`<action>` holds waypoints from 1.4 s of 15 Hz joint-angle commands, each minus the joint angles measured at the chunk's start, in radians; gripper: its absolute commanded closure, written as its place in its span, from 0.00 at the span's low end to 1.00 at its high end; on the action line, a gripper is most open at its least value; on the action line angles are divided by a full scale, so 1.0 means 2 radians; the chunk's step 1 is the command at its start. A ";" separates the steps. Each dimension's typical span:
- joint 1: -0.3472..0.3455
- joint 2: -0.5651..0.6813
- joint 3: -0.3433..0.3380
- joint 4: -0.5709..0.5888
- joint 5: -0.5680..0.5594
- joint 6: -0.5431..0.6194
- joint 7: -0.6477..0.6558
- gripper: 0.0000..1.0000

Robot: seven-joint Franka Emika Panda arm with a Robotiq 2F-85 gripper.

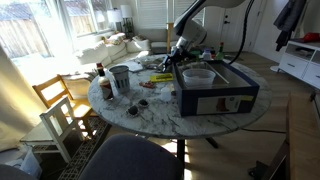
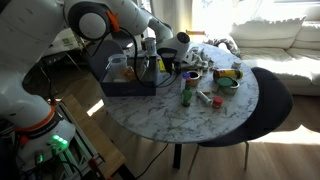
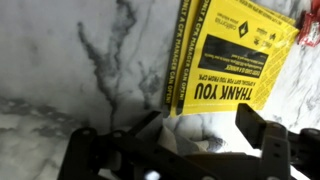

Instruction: Turn the yellow paper on top over

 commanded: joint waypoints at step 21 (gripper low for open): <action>-0.013 -0.083 0.012 -0.030 -0.003 -0.046 0.013 0.99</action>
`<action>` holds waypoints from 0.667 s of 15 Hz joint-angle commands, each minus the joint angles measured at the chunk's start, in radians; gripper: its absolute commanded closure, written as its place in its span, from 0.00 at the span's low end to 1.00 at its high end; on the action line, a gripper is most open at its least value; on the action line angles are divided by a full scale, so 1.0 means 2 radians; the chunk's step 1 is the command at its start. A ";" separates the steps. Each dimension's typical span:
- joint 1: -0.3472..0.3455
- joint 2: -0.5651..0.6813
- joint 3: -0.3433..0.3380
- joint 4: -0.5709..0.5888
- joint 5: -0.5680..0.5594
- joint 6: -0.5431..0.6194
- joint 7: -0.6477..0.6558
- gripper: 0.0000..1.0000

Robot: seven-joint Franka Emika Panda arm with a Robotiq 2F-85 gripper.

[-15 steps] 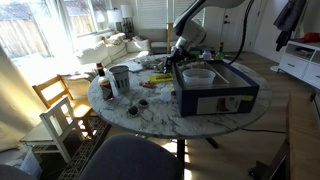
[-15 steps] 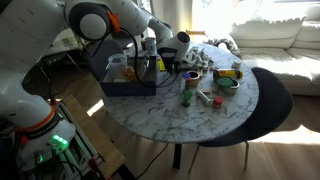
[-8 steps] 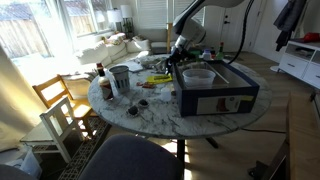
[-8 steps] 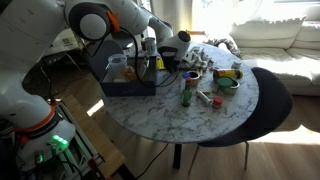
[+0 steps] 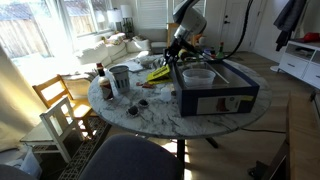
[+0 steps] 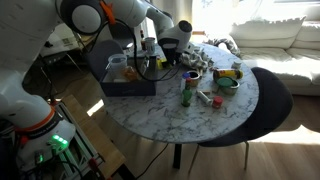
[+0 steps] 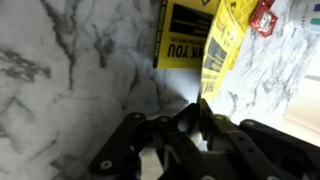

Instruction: Turn the yellow paper on top over

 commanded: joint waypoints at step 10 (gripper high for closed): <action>0.030 -0.166 -0.048 -0.119 -0.009 -0.035 0.102 0.99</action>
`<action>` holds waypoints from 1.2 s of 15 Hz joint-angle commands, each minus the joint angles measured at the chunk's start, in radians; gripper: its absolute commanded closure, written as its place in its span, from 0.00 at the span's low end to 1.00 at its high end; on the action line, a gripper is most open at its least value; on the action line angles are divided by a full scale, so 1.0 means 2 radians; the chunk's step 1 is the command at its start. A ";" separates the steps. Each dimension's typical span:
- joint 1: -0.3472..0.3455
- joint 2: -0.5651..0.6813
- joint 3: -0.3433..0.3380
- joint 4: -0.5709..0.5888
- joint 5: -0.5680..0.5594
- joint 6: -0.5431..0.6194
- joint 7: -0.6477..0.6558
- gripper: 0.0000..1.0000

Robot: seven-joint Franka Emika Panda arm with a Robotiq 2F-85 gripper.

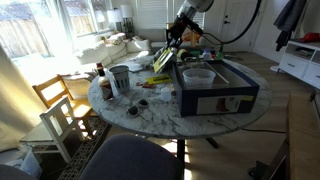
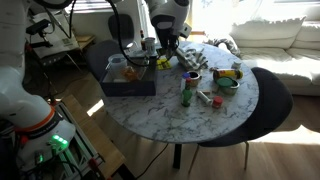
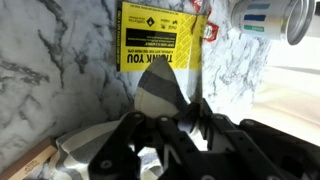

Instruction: Turn the yellow paper on top over

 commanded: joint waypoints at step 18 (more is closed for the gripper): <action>0.104 0.031 -0.185 0.073 -0.339 -0.029 0.263 0.99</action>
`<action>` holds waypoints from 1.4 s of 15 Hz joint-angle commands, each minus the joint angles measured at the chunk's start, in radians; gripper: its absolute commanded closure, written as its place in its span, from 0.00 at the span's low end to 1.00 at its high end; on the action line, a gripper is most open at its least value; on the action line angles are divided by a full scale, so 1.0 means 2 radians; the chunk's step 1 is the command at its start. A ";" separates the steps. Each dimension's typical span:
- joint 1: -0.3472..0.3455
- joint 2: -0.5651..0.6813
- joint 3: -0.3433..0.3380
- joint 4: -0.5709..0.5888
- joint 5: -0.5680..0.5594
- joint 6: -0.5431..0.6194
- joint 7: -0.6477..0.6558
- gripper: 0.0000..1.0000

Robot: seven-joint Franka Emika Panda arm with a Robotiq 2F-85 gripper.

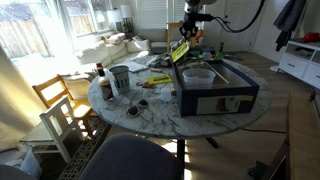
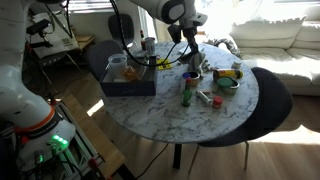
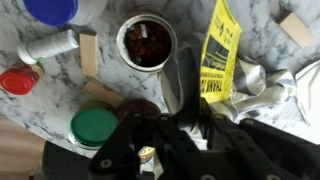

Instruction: Turn the yellow paper on top over

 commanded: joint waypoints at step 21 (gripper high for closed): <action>0.047 0.225 0.021 0.357 -0.093 -0.326 0.033 0.99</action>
